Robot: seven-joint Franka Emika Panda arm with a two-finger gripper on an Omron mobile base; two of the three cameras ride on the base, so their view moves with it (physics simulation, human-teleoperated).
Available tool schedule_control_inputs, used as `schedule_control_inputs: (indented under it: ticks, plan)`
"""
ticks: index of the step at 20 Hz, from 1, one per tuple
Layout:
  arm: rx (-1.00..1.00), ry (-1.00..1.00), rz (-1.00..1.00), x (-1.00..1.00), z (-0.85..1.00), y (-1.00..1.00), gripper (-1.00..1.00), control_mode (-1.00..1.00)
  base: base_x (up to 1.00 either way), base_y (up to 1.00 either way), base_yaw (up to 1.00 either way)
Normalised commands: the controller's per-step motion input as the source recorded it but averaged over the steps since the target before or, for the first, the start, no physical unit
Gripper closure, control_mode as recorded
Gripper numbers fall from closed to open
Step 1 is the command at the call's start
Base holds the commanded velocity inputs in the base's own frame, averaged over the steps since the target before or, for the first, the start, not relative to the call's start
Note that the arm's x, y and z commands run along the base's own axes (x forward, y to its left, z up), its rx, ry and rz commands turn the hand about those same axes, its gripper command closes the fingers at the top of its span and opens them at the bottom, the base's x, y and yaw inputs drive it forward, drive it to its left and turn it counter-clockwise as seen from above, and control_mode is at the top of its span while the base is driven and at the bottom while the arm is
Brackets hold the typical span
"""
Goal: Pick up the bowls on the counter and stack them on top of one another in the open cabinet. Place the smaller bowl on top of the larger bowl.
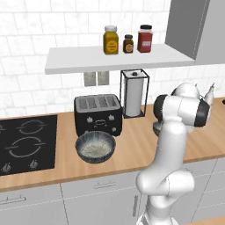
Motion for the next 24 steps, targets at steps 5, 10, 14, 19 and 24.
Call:
schedule_control_inputs:
  ticks: [5,10,14,19,24]
  plan:
    - [0.0,-0.03,0.0,-0.47,0.31,0.11,1.0,-1.0,0.0,0.0,0.0]
    - [-0.07,-0.12,0.0,-0.65,0.77,0.56,1.0,-1.0,0.0,0.0,0.0]
    - [-0.1,-0.1,0.0,-0.62,0.63,0.91,1.0,-1.0,0.0,0.0,0.0]
    - [-0.09,-0.02,0.0,-0.44,0.47,1.0,1.0,-1.0,0.0,0.0,0.0]
    - [-0.03,0.0,0.0,-0.23,0.38,0.99,1.0,-1.0,0.0,0.0,0.0]
